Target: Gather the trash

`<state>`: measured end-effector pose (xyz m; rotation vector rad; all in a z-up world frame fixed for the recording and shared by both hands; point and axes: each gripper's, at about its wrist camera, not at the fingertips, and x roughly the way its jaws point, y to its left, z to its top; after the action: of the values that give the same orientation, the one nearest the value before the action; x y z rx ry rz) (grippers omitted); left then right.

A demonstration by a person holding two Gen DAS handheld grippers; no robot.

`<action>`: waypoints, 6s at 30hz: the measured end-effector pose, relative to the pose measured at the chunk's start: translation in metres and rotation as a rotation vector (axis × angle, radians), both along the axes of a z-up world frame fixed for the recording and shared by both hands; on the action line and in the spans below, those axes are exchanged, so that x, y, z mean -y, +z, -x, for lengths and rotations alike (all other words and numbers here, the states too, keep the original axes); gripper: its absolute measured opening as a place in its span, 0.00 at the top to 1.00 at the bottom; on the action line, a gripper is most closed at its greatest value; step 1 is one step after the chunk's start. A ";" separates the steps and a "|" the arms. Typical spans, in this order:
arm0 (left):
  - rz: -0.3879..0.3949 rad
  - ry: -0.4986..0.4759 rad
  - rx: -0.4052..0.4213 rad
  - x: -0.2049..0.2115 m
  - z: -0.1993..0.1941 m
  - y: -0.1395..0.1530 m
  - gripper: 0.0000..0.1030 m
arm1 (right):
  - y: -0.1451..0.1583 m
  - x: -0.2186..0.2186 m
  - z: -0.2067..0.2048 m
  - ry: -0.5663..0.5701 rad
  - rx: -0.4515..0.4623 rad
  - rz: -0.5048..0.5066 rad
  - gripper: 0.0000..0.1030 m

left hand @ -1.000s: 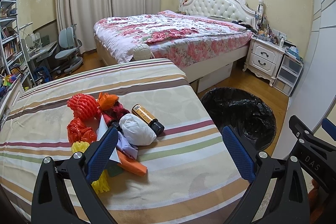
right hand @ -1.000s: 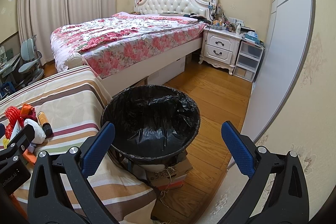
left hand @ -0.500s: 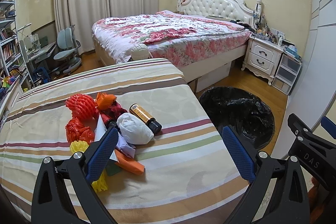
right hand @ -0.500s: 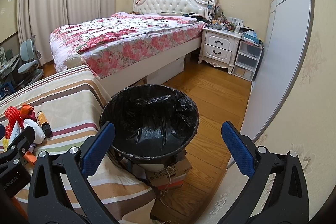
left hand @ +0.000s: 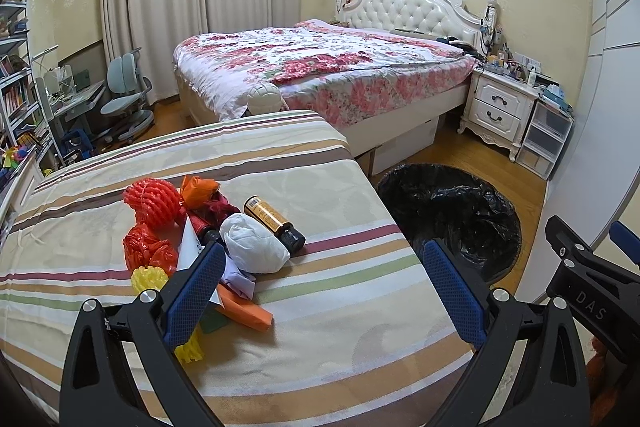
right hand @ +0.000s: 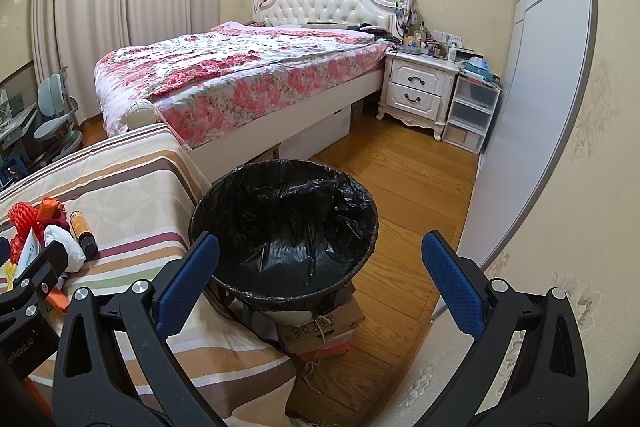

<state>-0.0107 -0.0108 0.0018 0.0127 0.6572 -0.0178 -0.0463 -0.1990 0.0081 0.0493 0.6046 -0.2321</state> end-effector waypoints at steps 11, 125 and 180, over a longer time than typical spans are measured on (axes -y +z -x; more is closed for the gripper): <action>0.001 -0.001 -0.001 0.000 0.000 -0.001 0.06 | -0.004 0.002 0.001 -0.001 -0.003 -0.003 0.04; 0.072 0.279 -0.137 -0.203 0.055 -0.020 0.57 | -0.016 -0.185 -0.010 0.479 -0.123 0.001 0.24; 0.122 0.099 -0.042 -0.146 0.035 0.009 0.57 | 0.027 -0.129 -0.028 0.372 -0.023 -0.016 0.90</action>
<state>-0.0455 0.1353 0.0113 -0.1383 0.6976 0.0370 -0.0180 -0.0697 0.0347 -0.0503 0.6266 0.1331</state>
